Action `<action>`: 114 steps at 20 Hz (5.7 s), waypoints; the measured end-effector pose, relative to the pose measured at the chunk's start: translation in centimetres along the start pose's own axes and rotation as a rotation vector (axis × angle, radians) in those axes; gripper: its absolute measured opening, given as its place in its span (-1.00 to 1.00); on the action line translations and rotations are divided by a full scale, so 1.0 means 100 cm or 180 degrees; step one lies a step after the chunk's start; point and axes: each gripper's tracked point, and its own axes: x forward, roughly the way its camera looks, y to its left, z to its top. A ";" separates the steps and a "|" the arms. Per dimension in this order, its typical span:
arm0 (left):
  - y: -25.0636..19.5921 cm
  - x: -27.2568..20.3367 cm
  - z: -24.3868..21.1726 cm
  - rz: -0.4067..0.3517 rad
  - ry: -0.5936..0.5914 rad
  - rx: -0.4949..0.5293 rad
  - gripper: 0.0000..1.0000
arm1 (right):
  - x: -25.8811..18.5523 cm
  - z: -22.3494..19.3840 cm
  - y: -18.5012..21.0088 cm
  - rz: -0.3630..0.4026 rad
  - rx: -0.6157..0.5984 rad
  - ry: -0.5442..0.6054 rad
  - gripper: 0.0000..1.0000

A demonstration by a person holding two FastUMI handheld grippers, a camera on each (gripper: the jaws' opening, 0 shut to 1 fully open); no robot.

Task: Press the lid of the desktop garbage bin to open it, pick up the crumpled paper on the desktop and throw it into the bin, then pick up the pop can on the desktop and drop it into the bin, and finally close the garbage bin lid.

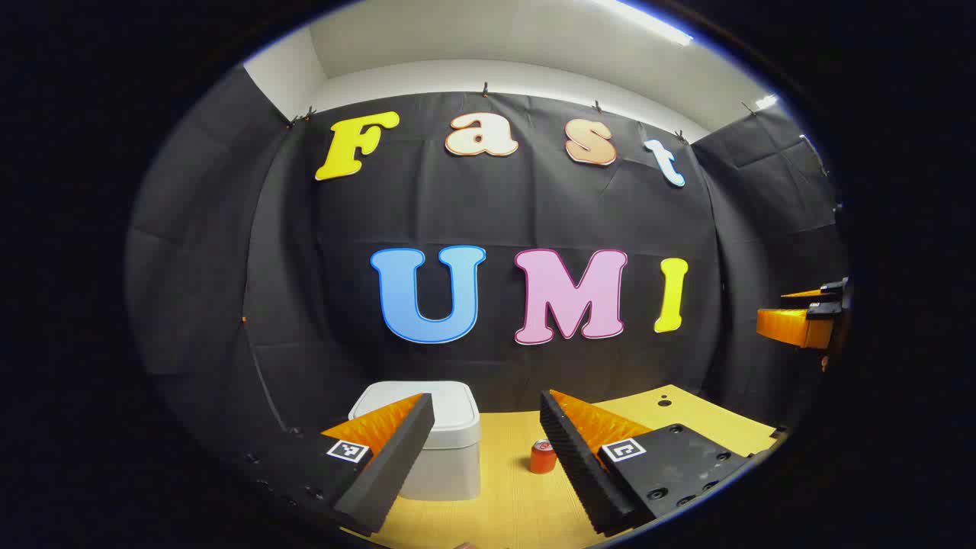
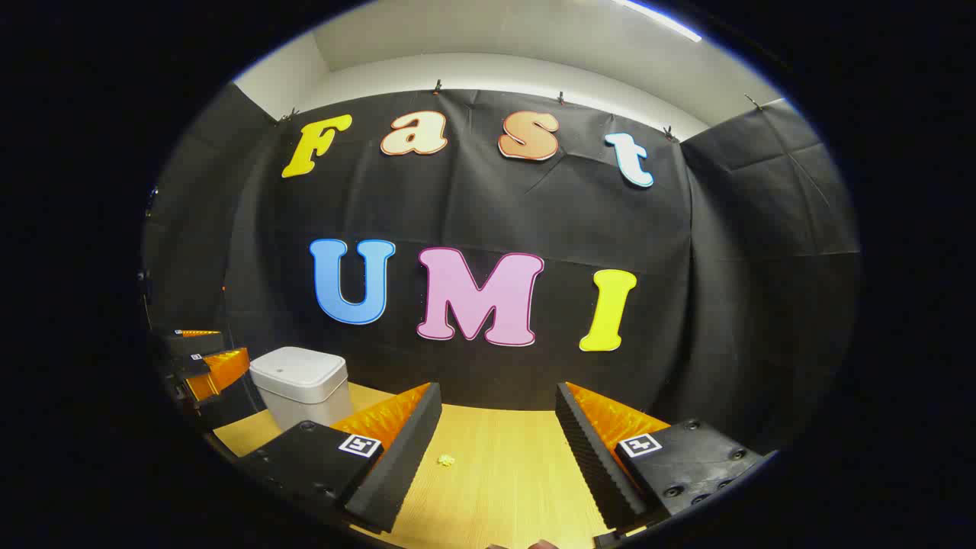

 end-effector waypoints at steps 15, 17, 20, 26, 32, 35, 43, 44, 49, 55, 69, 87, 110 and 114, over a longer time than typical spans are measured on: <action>-0.006 -0.008 0.022 -0.0107 -0.0178 -0.0008 0.89 | -0.003 0.012 -0.008 0.0009 -0.0057 -0.0066 0.93; -0.002 -0.006 0.018 -0.0103 -0.0128 -0.0012 0.89 | -0.001 0.014 -0.006 0.0013 -0.0054 -0.0058 0.94; 0.009 0.001 0.014 -0.0053 -0.0086 0.0008 0.89 | -0.001 0.017 -0.002 0.0020 -0.0071 -0.0083 0.94; 0.018 0.007 0.013 -0.0125 -0.0083 0.0029 0.49 | -0.001 0.012 0.008 0.0038 -0.0144 -0.0049 0.94; 0.023 0.010 0.014 -0.0259 -0.0097 0.0057 -0.46 | 0.011 0.018 0.022 0.0080 -0.0148 -0.0073 0.94; 0.022 0.013 0.015 -0.0438 -0.0098 0.0078 -0.86 | 0.016 0.017 0.031 0.0131 -0.0183 -0.0041 0.94; 0.080 0.090 -0.018 -0.0235 0.0490 -0.0009 -0.89 | 0.030 0.014 0.038 0.0299 -0.0223 -0.0021 0.93; 0.096 0.114 -0.028 -0.0136 0.0659 -0.0017 -0.89 | 0.039 0.014 0.034 0.0343 -0.0237 -0.0042 0.94; 0.112 0.163 -0.080 -0.0061 0.1286 -0.0061 -0.89 | 0.083 -0.007 0.022 0.0467 -0.0095 0.0069 0.93; 0.129 0.182 -0.138 0.0214 0.1950 -0.0004 -0.84 | 0.147 -0.040 0.005 0.0544 -0.0090 0.0170 0.94; 0.128 0.188 -0.118 0.0588 0.1795 0.0434 -0.87 | 0.233 -0.122 0.015 0.1008 0.0318 0.0659 0.94; 0.088 0.090 0.063 0.0343 -0.0018 0.0606 0.92 | 0.249 -0.189 0.077 0.1065 -0.0035 0.1377 0.95; 0.174 -0.016 -0.002 0.1293 0.0538 0.0144 0.93 | 0.281 -0.449 0.111 0.0749 0.0031 0.3924 -0.29; 0.173 -0.009 -0.008 0.1212 0.0583 0.0127 0.93 | 0.290 -0.365 0.115 0.0948 -0.0042 0.3136 -0.29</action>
